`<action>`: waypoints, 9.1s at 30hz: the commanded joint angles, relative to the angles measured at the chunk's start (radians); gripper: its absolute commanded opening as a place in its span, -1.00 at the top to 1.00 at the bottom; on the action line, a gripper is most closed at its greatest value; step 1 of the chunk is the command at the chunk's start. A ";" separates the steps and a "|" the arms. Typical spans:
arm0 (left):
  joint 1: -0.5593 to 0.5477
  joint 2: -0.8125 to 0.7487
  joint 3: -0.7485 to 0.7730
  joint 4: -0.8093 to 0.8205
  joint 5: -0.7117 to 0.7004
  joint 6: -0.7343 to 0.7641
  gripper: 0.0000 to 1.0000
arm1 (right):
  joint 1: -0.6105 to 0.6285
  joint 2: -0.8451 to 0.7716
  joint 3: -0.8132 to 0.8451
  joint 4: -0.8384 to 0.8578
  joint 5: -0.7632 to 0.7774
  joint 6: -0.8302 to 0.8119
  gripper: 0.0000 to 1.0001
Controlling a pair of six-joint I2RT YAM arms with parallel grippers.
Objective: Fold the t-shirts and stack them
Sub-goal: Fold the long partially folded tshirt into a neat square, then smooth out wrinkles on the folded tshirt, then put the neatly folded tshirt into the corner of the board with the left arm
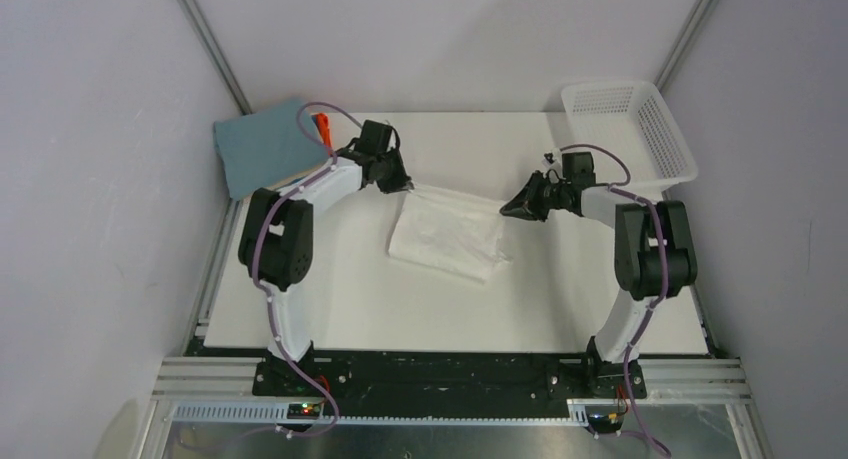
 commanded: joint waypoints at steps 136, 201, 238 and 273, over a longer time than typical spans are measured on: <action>-0.322 0.020 -0.010 -0.250 -0.486 0.014 1.00 | 0.069 -1.015 -0.609 -0.090 0.511 -0.002 -0.99; 0.240 -0.070 0.791 -0.210 -0.696 0.779 1.00 | 0.045 -0.860 -0.598 -0.071 0.653 -0.052 -0.99; 0.554 0.118 0.616 -0.200 -0.300 0.653 1.00 | 0.044 -0.765 -0.593 -0.034 0.657 -0.047 -0.99; 0.529 0.048 0.664 0.020 0.020 0.050 1.00 | 0.048 -0.721 -0.588 -0.004 0.610 -0.048 -0.99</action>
